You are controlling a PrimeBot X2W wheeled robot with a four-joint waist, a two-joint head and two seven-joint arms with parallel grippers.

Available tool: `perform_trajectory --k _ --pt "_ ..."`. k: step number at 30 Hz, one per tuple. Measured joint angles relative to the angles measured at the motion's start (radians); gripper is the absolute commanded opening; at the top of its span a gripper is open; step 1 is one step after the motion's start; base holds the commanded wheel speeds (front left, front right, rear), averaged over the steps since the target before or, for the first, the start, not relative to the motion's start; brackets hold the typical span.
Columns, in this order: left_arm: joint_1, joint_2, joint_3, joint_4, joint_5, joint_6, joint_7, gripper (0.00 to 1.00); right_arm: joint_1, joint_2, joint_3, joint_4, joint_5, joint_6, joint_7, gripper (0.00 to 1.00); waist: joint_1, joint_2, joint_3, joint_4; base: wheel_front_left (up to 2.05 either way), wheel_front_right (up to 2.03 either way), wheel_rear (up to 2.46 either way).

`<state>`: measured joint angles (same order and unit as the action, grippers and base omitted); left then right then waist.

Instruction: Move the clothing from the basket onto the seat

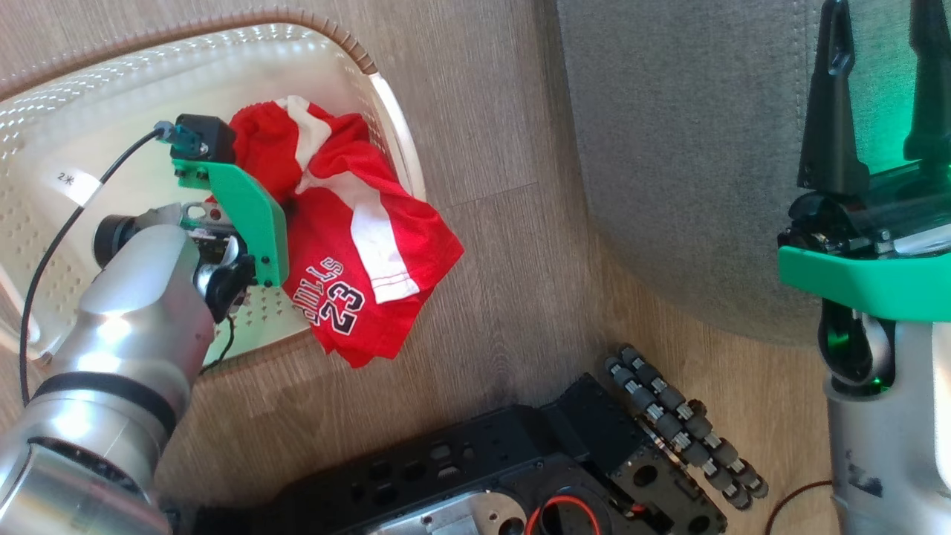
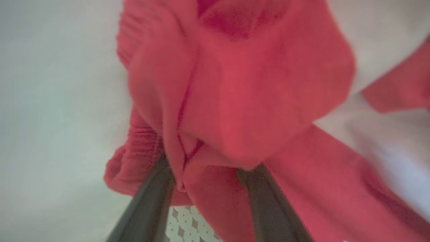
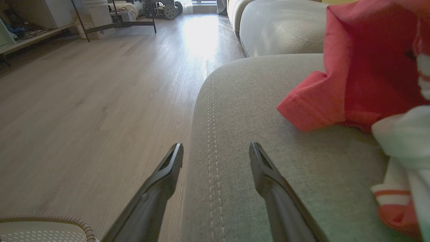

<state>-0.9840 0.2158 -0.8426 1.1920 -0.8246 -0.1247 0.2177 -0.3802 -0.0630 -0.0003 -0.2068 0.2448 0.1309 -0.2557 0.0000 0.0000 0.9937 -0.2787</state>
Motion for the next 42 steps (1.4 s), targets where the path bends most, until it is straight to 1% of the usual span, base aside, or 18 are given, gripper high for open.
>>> perform_trajectory --k 1,2,3,4,6,7,19,24,33,42 --pt "0.000 0.000 -0.005 0.000 -0.003 0.000 -0.004 0.63 0.000 0.000 0.000 0.000 0.000 0.000 0.000 1.00 0.0000 0.0000 -0.001 0.001 0.00 0.00 0.00" --pt "0.000 0.000 -0.011 0.000 -0.010 0.000 -0.005 0.46 0.000 0.000 0.000 0.000 0.000 0.000 0.000 1.00 0.0000 0.0000 -0.003 0.001 0.00 0.00 0.00" --pt "0.000 0.000 -0.016 0.000 -0.016 0.000 -0.008 0.41 0.000 0.000 0.000 0.000 0.000 0.000 0.000 1.00 0.0000 0.0000 -0.005 0.001 0.00 0.00 0.00" --pt "-0.001 0.000 -0.018 0.000 -0.022 0.000 -0.008 0.33 0.000 0.000 0.000 0.001 -0.002 0.000 0.000 1.00 0.0000 0.0000 -0.008 0.002 0.00 0.00 0.00" --pt "-0.001 0.000 -0.021 -0.004 -0.036 0.000 -0.024 0.07 0.000 0.000 0.001 0.004 -0.009 0.000 0.000 1.00 0.0000 0.0000 -0.012 0.003 0.00 0.00 0.00" --pt "0.000 0.001 -0.022 -0.006 -0.043 0.000 -0.034 0.00 -0.001 0.001 0.002 0.006 -0.009 0.000 0.000 1.00 0.0000 0.0000 -0.015 0.003 0.00 0.00 0.00" --pt "0.017 0.005 -0.055 -0.023 -0.131 0.000 -0.070 0.00 -0.003 0.001 0.001 0.028 -0.009 0.000 0.000 1.00 0.0000 0.0001 -0.106 0.004 0.00 0.00 0.00" --pt "0.073 0.001 -0.067 -0.040 -0.176 0.000 -0.100 0.00 -0.002 0.001 -0.001 0.044 -0.009 0.000 0.000 1.00 0.0000 0.0001 -0.165 0.014 0.00 0.00 0.00" --pt "0.153 0.006 -0.120 -0.117 -0.222 0.000 -0.225 0.00 0.009 -0.005 0.002 0.082 -0.008 0.000 0.000 1.00 0.0000 0.0001 -0.318 0.037 0.00 0.00 0.00" --pt "0.221 0.011 -0.187 -0.187 -0.251 0.000 -0.326 0.00 0.077 -0.042 0.008 0.123 0.002 0.000 0.000 1.00 -0.0001 0.0001 -0.471 0.077 0.00 0.00 0.00"
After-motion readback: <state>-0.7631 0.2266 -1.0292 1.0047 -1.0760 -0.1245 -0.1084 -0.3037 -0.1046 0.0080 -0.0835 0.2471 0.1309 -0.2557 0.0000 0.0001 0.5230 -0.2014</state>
